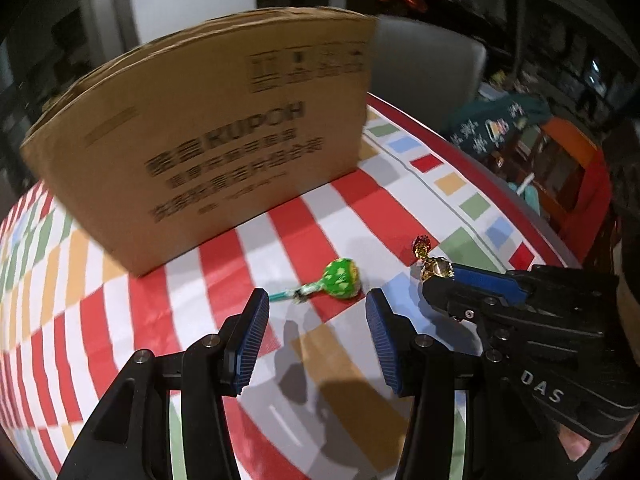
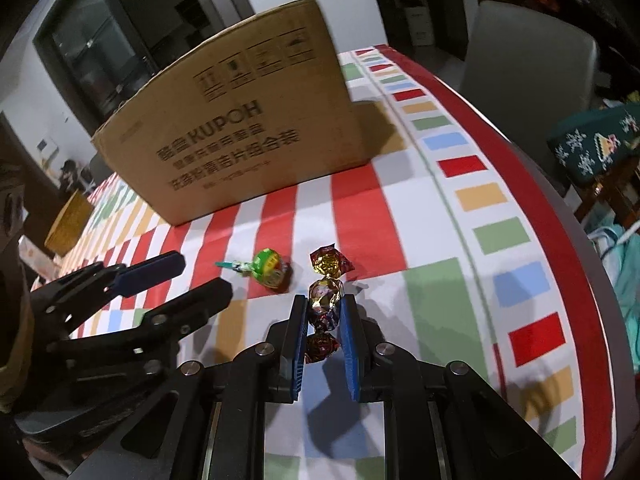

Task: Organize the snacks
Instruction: 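Grasp the gold-wrapped candies with the right tool while the left tool grasps the green lollipop, then carry both held candies over the cardboard box and open both tools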

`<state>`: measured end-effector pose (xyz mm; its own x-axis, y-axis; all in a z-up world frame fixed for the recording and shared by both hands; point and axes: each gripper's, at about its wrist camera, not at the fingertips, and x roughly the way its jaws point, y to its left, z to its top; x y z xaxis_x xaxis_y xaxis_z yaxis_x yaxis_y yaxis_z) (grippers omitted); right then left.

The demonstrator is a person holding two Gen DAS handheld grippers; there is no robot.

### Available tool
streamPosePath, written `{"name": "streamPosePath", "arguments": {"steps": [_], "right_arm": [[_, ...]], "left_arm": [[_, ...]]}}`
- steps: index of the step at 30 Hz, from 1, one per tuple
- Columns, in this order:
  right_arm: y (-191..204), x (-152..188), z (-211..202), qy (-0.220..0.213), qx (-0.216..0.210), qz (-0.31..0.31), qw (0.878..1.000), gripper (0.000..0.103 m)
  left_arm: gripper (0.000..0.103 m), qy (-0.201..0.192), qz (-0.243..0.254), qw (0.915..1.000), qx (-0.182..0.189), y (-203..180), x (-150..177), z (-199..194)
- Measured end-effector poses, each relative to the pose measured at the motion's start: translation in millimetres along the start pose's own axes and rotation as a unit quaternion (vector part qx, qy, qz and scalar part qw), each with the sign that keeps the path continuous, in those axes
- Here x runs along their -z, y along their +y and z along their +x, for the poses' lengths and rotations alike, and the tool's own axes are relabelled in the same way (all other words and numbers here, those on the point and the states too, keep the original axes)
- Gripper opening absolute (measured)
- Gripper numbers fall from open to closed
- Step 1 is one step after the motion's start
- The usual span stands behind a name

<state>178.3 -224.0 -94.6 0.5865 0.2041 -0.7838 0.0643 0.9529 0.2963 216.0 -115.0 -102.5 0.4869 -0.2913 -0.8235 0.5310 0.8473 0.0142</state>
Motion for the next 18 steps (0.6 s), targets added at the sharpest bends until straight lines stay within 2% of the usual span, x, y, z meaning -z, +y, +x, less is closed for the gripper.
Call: {"name": "streamPosePath", "arguments": {"steps": [5, 12, 18], "right_arm": [[-10, 1, -1, -0.002, 0.0, 0.012, 1.0, 0.018], [-18, -1, 1, -0.005, 0.001, 0.021, 1.0, 0.018], [-20, -1, 2, -0.002, -0.005, 0.026, 1.0, 0.018]], "left_arm": [[0.05, 0.011, 0.042, 0.9991, -0.004, -11, -11, 17], [0.049, 0.025, 0.057, 0.9981, -0.002, -18, -15, 37], [0.035, 0.033, 0.054, 0.998, 0.004, -20, -14, 45]]}}
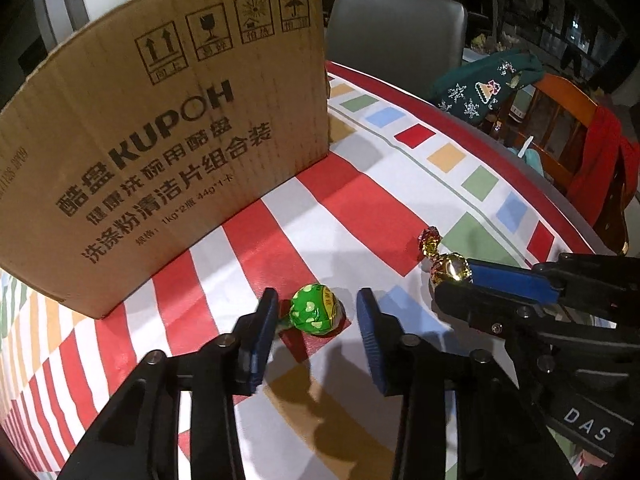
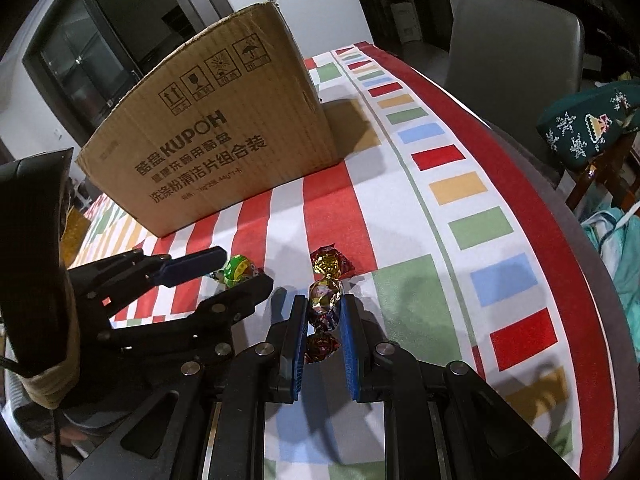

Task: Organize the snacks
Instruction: 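Carry both held candies over the cardboard box and open both tools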

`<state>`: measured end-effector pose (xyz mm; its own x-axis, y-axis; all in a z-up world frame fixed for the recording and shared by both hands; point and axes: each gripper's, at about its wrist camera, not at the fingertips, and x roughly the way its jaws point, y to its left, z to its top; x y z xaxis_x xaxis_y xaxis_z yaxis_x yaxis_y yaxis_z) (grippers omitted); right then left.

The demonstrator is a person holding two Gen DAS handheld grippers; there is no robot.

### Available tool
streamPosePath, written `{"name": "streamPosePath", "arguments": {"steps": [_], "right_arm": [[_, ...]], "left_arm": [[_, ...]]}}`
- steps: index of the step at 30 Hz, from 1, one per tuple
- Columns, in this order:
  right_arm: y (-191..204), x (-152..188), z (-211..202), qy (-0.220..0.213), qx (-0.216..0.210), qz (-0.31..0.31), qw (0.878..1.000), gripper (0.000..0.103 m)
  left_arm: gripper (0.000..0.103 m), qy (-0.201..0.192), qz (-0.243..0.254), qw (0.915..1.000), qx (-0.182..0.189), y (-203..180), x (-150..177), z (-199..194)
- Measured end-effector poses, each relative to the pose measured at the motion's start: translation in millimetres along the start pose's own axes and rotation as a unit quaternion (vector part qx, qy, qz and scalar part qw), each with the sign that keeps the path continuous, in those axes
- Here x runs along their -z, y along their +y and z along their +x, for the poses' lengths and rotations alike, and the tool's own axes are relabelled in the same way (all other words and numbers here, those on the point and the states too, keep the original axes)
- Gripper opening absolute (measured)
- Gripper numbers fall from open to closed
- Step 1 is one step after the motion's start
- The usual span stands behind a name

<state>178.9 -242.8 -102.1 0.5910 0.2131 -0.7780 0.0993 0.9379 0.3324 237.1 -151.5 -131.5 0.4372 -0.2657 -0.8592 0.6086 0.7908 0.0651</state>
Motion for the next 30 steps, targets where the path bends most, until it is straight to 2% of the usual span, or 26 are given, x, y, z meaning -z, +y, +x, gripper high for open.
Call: {"name": "streamPosePath", "arguments": {"steps": [1, 5, 13, 19, 30], "right_arm": [[0, 0, 0, 0.0, -0.001, 0.0, 1.0, 0.018], [1, 1, 0, 0.001, -0.002, -0.001, 1.0, 0.018], [8, 1, -5, -0.004, -0.009, -0.009, 1.0, 0.018], [20, -2, -15, -0.012, -0.017, -0.022, 1.0, 0.018], [53, -11, -48, -0.043, -0.026, -0.071, 0.996, 0.018]], "left_arm": [[0.031, 0.001, 0.0, 1.0, -0.001, 0, 0, 1], [0.026, 0.0, -0.014, 0.9999, 0.009, 3, 3, -1], [0.026, -0.019, -0.071, 0.9971, 0.02, 16, 14, -24], [0.026, -0.043, -0.097, 0.9941, 0.023, 22, 21, -48], [0.026, -0.099, -0.138, 0.9855, 0.008, 38, 30, -105]]}}
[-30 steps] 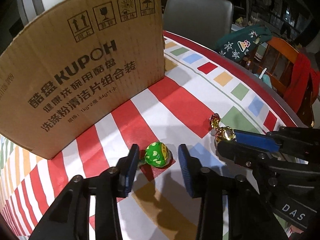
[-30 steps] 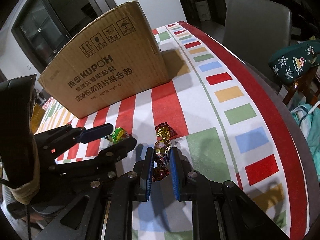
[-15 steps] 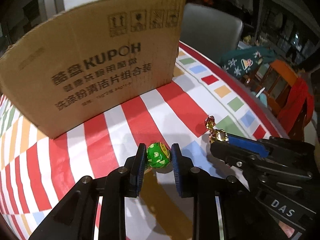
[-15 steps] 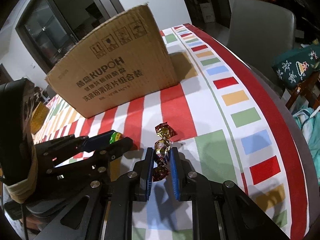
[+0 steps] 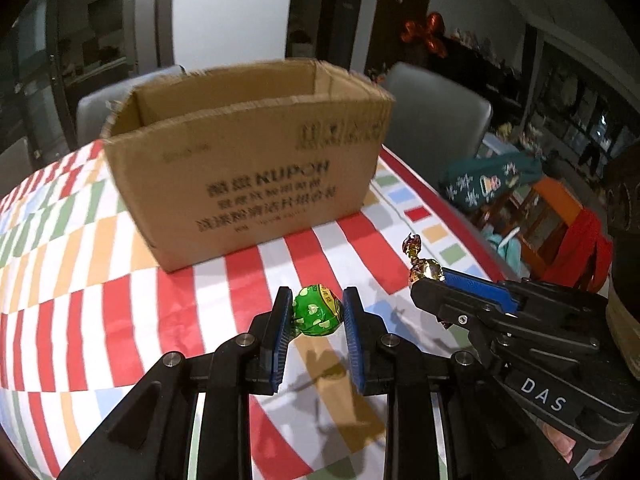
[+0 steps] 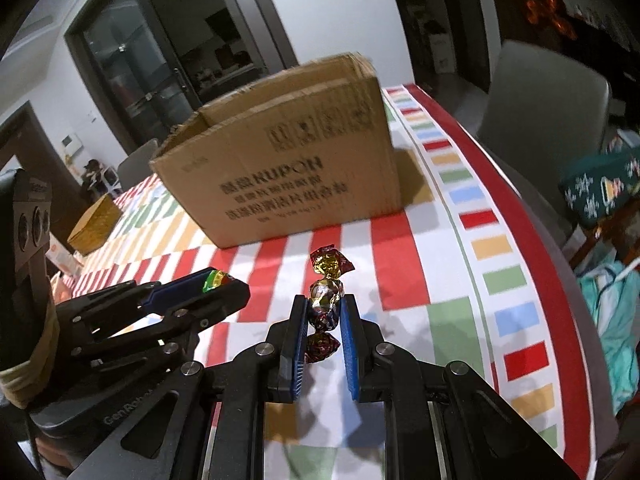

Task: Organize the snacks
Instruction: 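Carry both held candies over the cardboard box and open both tools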

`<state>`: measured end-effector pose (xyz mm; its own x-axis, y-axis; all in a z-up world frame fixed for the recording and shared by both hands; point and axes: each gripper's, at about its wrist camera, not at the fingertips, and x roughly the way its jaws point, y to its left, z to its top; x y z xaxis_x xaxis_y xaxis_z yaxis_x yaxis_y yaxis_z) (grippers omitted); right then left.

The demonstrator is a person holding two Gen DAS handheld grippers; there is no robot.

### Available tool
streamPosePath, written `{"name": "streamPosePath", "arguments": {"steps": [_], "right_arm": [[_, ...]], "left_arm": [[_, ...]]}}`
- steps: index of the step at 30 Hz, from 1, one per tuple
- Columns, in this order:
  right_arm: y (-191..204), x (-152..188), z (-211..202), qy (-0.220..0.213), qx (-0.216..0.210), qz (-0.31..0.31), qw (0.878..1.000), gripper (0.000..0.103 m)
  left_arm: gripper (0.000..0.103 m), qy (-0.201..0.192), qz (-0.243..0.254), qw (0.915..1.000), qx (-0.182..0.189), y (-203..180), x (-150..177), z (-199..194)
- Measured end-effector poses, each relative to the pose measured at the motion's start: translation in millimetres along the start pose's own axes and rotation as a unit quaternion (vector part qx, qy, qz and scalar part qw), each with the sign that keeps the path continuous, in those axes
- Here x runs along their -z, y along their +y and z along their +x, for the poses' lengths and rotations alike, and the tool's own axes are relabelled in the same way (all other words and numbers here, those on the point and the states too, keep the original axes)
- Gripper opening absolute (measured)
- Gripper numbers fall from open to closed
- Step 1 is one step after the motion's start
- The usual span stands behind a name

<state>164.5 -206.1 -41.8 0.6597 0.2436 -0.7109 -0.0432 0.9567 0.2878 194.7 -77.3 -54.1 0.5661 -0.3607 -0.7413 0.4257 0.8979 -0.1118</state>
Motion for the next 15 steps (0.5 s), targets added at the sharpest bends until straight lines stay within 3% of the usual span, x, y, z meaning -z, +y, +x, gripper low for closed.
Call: {"name": "streamPosePath", "arguments": {"steps": [15], "right_arm": [[43, -54, -39, -0.058, -0.009, -0.068, 0.996, 0.018]], "left_arm": [[0.026, -0.072, -0.029, 0.9968, -0.023, 20, -31, -63]]}}
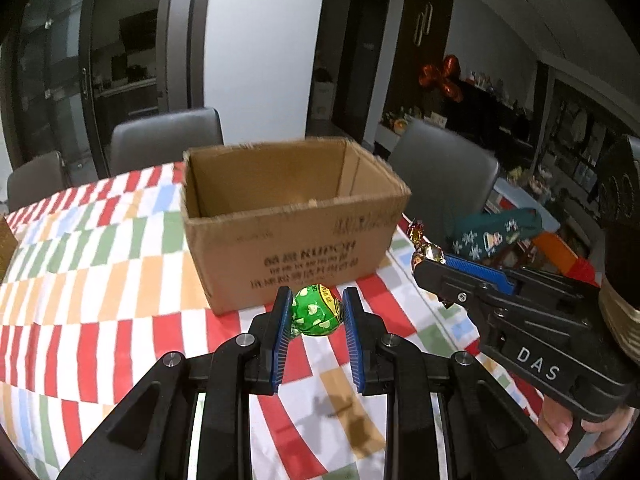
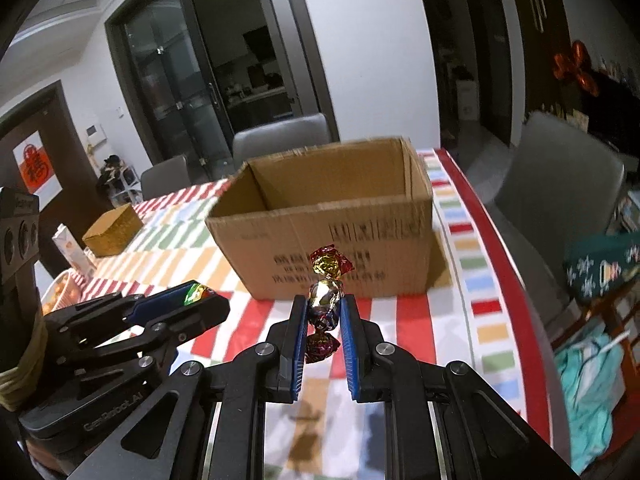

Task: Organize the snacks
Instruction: 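Carry both held candies over the cardboard box and open both tools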

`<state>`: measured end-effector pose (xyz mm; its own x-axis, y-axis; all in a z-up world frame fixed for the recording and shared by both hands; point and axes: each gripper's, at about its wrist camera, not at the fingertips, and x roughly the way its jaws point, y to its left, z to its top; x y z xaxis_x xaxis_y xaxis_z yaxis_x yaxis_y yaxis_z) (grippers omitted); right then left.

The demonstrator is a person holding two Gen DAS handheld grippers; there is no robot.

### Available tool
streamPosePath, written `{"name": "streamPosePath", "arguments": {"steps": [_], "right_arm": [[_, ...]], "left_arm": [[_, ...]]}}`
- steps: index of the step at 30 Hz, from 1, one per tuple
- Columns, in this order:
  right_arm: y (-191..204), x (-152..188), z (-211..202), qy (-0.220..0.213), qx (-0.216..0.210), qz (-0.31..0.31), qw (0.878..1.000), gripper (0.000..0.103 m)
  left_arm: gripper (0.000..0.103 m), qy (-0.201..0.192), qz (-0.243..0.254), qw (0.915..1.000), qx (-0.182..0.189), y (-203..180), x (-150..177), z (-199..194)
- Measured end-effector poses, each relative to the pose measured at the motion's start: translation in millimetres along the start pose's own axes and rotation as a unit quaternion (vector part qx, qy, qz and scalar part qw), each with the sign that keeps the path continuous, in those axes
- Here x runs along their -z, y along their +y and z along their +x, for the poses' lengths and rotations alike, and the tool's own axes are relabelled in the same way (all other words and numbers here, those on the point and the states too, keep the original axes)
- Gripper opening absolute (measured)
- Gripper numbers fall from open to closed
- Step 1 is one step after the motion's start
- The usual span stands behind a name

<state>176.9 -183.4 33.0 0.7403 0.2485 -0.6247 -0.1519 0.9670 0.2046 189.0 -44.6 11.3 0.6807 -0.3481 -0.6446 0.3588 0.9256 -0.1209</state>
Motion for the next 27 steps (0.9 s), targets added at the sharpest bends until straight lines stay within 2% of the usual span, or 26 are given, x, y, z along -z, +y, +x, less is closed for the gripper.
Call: {"name": "streamPosePath", "arguments": {"steps": [12, 15, 27], "right_arm": [[10, -56, -1, -0.02, 0.004, -0.032, 0.999, 0.018], [10, -70, 3, -0.023, 0.011, -0.036, 0.999, 0.018], [-3, -104, 29, -0.01, 0.024, -0.042, 0.999, 0.018]], "left_arm": [[0.026, -0.022, 0.001, 0.9996, -0.017, 9, -54, -10], [0.026, -0.016, -0.003, 0.9998, -0.011, 13, -68, -5], [0.026, -0.008, 0.012, 0.9993, -0.034, 21, -108, 22]]}}
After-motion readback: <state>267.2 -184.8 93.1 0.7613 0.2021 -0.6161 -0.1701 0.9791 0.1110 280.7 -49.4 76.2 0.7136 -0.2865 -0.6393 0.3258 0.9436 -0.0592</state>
